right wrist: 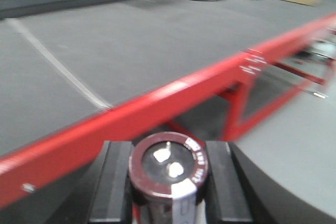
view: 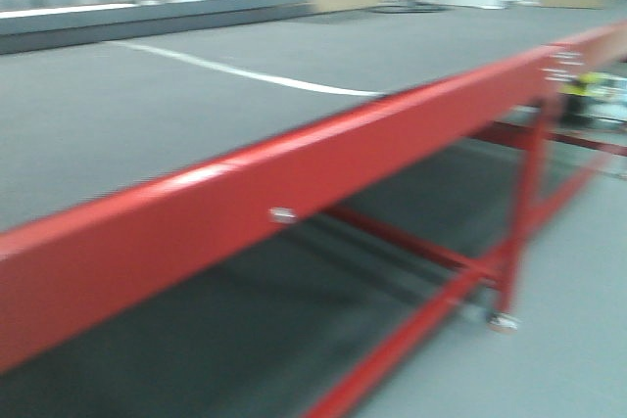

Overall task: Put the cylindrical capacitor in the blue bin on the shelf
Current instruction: 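Turn the base away from the table while holding both objects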

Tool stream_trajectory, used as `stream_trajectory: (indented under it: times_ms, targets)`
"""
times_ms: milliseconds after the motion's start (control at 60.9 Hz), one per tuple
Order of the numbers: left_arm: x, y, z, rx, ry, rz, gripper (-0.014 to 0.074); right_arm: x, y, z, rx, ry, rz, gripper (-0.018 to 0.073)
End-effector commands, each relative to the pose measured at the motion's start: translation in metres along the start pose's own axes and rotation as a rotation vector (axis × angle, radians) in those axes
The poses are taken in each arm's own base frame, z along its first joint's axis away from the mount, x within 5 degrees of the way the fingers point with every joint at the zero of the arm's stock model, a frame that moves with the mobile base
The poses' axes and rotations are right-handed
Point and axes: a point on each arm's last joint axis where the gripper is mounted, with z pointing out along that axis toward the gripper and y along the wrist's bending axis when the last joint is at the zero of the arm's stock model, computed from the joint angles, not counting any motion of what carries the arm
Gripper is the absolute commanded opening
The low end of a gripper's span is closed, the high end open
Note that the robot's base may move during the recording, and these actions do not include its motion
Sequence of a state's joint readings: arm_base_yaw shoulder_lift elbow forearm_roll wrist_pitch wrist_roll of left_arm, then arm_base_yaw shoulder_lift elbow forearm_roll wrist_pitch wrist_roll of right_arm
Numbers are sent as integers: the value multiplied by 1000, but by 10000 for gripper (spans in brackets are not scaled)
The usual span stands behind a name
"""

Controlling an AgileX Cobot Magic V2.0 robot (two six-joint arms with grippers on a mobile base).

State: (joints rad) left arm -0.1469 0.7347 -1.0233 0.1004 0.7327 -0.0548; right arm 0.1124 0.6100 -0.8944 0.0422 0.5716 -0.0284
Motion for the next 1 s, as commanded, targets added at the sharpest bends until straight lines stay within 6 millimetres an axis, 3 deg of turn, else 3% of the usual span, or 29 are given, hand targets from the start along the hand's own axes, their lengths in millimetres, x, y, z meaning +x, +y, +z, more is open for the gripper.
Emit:
stream_trajectory:
  times_ms: [0, 985]
  targets:
    - [-2, -1, 0, 8, -26, 2, -111, -3, 0, -1, 1, -38, -6, -130]
    - [-2, -1, 0, 8, -26, 2, -111, -3, 0, -1, 1, -38, -6, -130]
